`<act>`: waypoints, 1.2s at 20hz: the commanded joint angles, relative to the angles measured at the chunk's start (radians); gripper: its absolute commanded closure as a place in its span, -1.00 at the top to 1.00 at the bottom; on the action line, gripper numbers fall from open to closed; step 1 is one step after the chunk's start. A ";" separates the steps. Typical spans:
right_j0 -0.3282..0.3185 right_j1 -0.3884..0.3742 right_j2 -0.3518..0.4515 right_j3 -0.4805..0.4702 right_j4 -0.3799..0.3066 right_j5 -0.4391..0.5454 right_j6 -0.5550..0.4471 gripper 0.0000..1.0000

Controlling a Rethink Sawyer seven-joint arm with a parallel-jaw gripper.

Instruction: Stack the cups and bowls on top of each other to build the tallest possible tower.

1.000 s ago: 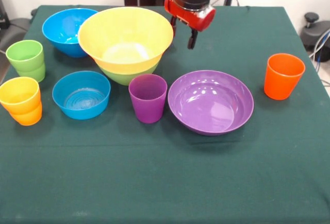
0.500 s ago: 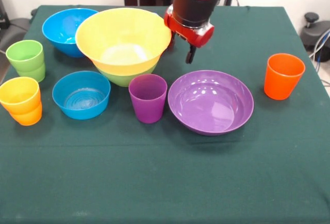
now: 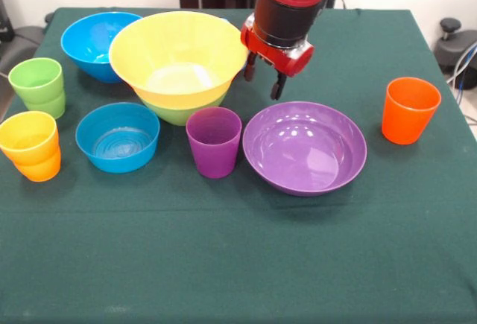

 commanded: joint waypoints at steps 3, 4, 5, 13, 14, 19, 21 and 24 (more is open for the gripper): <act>0.034 0.037 0.052 -0.066 0.058 0.026 0.175 1.00; 0.040 0.047 0.047 -0.077 0.059 0.027 0.175 1.00; 0.043 0.060 0.045 -0.086 0.063 0.023 0.176 1.00; 0.073 0.110 0.026 -0.128 0.098 0.019 0.185 1.00; 0.076 0.114 0.023 -0.133 0.101 0.022 0.186 1.00; 0.086 0.126 0.016 -0.142 0.112 0.027 0.174 1.00; 0.082 0.126 0.015 -0.147 0.112 0.031 0.162 1.00; 0.078 0.108 0.011 -0.139 0.108 0.051 0.147 1.00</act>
